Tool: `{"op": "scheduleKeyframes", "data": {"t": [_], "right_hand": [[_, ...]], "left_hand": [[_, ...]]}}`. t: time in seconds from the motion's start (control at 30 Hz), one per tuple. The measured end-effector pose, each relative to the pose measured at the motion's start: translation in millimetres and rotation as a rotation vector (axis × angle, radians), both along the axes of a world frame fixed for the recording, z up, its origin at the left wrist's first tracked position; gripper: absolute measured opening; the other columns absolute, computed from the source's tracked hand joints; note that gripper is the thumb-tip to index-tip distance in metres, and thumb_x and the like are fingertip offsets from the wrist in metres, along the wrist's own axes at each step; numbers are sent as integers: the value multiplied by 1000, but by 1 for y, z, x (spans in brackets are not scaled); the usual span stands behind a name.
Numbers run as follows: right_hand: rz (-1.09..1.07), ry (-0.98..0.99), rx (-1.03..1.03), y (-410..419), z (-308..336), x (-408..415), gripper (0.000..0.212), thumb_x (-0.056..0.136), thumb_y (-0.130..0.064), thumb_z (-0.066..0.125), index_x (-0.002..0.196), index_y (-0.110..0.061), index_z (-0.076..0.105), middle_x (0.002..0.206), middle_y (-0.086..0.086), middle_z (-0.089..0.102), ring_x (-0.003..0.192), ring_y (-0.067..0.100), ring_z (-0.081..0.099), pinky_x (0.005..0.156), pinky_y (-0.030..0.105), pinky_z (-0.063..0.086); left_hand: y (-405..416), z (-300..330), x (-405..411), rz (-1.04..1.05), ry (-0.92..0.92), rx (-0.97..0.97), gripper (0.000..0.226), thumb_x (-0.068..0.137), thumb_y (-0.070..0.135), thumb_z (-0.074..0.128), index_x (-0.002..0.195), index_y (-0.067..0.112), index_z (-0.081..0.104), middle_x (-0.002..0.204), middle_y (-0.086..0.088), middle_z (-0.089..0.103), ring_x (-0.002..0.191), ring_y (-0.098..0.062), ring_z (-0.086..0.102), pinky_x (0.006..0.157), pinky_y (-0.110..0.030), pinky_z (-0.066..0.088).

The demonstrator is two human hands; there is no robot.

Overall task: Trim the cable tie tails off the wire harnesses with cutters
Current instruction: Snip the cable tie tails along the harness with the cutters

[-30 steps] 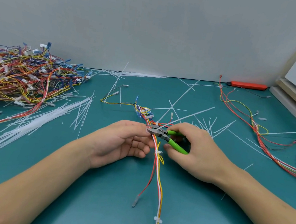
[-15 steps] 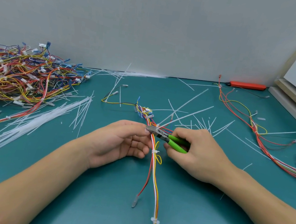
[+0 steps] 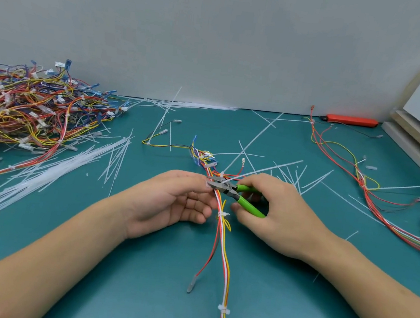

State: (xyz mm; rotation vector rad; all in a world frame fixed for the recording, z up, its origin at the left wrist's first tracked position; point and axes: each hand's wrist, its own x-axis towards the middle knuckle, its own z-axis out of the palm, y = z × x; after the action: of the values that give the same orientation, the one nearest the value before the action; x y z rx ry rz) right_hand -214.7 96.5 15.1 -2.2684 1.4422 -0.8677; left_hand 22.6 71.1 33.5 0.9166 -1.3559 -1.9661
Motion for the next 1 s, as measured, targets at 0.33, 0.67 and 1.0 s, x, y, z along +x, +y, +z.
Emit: {"op": "scheduleKeyframes", "data": {"t": [0.33, 0.67, 1.0], "right_hand": [[11, 8, 8, -1, 2, -2, 16, 89, -36, 73, 103, -32, 66, 89, -12, 63, 85, 9, 60, 79, 36, 52], [-6, -60, 39, 0, 0, -1, 17, 87, -37, 71, 76, -29, 62, 61, -6, 55, 58, 15, 47, 58, 39, 45], [-12, -32, 6, 0, -1, 1, 25, 88, -33, 76, 112, -31, 68, 98, -13, 66, 93, 5, 61, 87, 30, 52]], "left_hand": [[0, 0, 0, 4, 1, 4, 17, 91, 23, 64, 87, 11, 76, 83, -11, 71, 68, -18, 64, 64, -26, 56], [-1, -1, 2, 10, 21, 21, 17, 89, 21, 65, 96, 9, 74, 84, -12, 71, 69, -19, 65, 64, -27, 56], [0, 1, 1, 2, 2, 1, 16, 90, 23, 65, 88, 13, 77, 83, -10, 70, 69, -18, 64, 64, -26, 56]]}}
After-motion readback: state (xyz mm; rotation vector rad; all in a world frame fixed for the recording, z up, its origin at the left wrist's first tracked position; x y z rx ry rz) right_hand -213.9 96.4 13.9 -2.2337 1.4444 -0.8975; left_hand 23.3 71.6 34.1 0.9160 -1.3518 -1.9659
